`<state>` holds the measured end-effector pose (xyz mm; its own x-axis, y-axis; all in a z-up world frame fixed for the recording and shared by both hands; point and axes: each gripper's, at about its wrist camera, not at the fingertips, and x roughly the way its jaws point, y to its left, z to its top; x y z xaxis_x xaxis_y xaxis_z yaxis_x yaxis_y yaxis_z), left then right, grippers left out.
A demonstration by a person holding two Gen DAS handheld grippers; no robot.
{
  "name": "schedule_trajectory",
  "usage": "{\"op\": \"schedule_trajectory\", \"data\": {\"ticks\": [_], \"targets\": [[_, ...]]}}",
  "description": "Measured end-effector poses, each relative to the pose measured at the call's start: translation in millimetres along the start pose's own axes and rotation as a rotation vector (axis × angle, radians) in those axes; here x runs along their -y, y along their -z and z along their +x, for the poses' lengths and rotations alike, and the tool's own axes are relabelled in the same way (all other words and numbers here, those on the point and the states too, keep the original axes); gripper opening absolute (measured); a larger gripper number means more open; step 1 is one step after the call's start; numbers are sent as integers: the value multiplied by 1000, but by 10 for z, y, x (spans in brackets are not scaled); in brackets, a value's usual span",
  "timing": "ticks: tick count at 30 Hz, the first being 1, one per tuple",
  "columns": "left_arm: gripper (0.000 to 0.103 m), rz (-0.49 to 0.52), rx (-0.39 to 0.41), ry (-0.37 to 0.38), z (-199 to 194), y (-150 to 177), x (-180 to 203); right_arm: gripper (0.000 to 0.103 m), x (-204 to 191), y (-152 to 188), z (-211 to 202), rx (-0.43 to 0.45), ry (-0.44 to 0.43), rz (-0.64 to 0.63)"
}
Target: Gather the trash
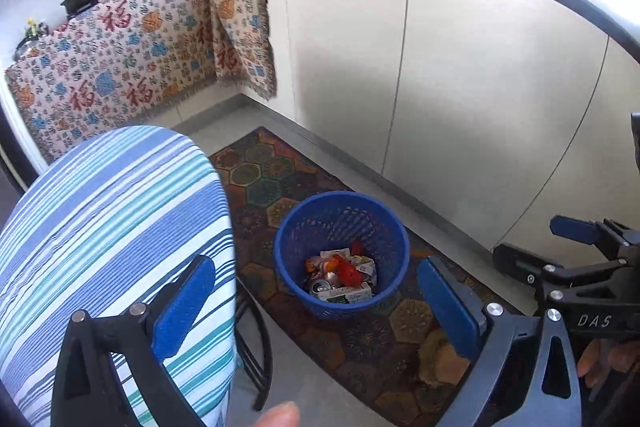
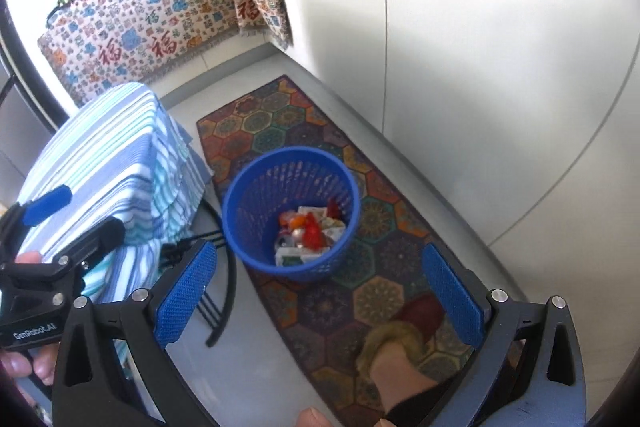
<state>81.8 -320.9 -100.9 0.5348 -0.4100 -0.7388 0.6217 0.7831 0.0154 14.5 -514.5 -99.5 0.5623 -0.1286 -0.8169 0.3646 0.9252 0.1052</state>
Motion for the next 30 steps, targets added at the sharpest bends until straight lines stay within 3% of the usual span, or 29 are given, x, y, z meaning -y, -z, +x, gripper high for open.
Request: {"op": "schedule_trajectory", "data": {"ticks": [3,12,18,30], "targets": [[103,10,18,-59,-140,3,8,103,-44,56,-102,11,18,-6],[103,-24,-77,-21,-207,-27,-2,103,-165,98,-284,9,10,-14],[103,-32,-85,27,-233,-12,-22,103,-191,145,-358,-2,8,-11],[103,-32,-76,7,-263,-71,-7,103,-208,166,-398,-7,20,-10]]}}
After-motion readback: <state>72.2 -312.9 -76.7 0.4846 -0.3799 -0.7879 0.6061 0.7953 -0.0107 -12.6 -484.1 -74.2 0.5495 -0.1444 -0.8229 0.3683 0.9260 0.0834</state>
